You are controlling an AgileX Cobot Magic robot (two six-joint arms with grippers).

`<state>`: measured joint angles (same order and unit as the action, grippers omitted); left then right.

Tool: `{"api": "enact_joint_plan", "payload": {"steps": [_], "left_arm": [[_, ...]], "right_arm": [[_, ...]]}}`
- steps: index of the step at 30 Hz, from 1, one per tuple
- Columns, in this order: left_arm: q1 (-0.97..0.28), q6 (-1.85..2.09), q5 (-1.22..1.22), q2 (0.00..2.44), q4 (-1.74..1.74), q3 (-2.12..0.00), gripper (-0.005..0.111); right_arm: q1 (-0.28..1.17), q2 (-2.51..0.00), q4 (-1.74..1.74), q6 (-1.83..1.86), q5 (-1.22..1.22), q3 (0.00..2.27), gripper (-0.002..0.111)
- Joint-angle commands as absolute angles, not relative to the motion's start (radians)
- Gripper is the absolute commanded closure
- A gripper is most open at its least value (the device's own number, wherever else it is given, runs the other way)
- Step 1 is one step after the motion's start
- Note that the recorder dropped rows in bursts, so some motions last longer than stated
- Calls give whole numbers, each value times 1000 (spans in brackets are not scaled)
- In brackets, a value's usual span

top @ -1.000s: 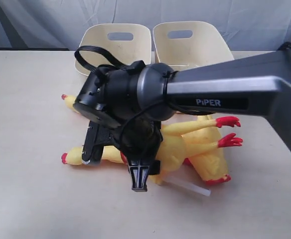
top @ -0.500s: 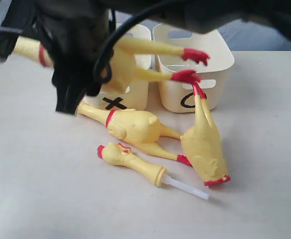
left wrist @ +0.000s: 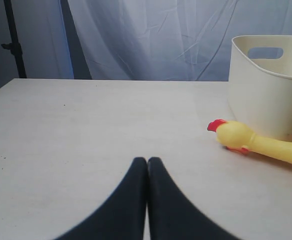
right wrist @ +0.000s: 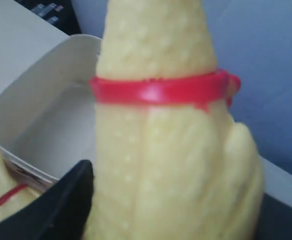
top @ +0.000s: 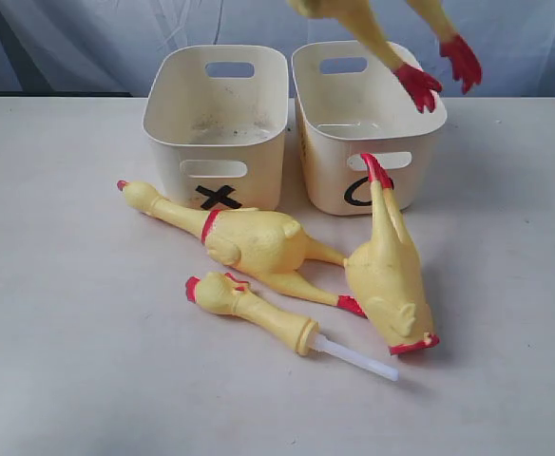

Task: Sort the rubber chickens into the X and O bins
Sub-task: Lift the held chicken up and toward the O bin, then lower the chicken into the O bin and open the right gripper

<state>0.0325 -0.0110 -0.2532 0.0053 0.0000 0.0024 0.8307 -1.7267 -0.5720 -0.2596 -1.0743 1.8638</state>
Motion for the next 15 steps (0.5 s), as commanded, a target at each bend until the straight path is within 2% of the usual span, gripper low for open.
{"api": "enact_joint_plan", "payload": {"steps": [1,5,8,12,15], "left_arm": [[29,-15,-240,0,0,0,107],[29,-15,-240,0,0,0,107],[29,-15,-240,0,0,0,107],[29,-15,-240,0,0,0,107],[29,-15,-240,0,0,0,107]], "right_arm": [[744,-1674,-618,-270,-1119,1773,109],[649,-1523,-663,-349,-944,1545,109],[542,-1400,-554,-352,-685,1330,109],[428,-1297,-499,-352,-222,1021,109],[350,-1296,-496,-352,141,874,109]]}}
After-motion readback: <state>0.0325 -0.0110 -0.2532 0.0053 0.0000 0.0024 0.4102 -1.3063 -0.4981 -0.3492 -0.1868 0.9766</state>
